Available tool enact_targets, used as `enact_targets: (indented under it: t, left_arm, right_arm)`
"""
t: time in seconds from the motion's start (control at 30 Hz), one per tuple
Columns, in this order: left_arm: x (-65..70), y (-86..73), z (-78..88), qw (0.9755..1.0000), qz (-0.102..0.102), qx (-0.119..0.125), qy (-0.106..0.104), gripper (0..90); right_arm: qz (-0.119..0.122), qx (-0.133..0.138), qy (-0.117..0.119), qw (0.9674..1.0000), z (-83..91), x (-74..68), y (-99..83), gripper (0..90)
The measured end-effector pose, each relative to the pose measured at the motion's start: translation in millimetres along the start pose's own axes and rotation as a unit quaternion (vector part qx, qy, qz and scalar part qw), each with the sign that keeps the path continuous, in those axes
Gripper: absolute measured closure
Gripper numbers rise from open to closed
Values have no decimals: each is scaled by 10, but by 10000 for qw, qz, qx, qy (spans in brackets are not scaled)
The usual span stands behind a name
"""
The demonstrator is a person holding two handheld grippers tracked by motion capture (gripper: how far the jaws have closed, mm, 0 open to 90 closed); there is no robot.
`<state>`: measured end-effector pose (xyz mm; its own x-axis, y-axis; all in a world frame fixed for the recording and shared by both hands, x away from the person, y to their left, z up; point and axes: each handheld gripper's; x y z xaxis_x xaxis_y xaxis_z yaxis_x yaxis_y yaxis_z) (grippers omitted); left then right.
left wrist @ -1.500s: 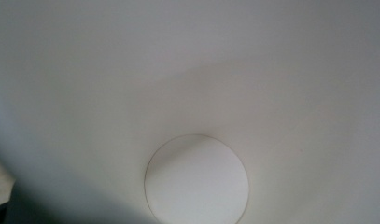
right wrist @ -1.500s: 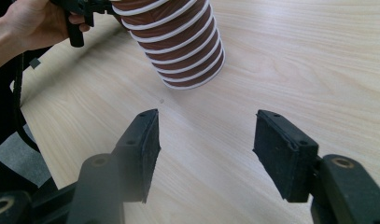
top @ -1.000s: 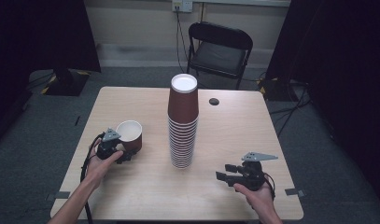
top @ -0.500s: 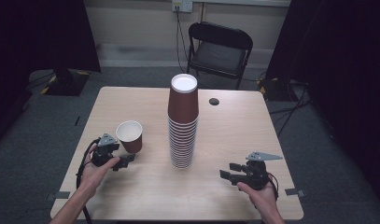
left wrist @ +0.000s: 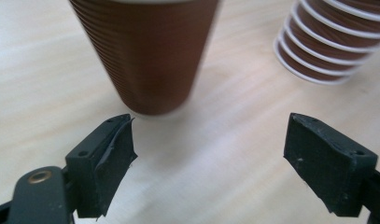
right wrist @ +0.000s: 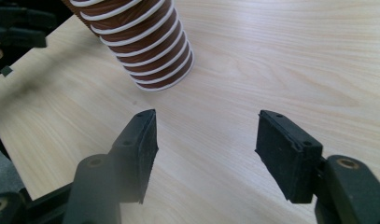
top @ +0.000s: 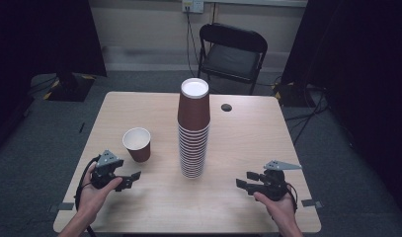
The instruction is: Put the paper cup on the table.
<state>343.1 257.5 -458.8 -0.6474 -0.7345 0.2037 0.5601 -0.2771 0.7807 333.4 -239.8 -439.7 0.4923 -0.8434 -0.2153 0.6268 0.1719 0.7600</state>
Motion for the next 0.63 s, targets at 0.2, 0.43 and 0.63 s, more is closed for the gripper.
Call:
enact_targets:
  t: [0.2,0.43,0.63]
  left_arm:
    - [204,-113,122,10000,-77,-9,27,167]
    - [145,-223,211,9999,55,61,65,168]
    - [66,-277,177,9996,272,19,36,169]
  right_arm:
    - [-6,15,-126,9999,0,34,-38,380]
    - [17,-19,-319,9995,-8,70,-122,371]
    - [122,-56,-705,9974,-74,167,-173,328]
Point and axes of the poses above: each handheld gripper's, and its own axes: z roughly backward along the jaws, y roughly out of its top, x roughly to its right, and after that the axes turned 9 degrees about -y, right-handed
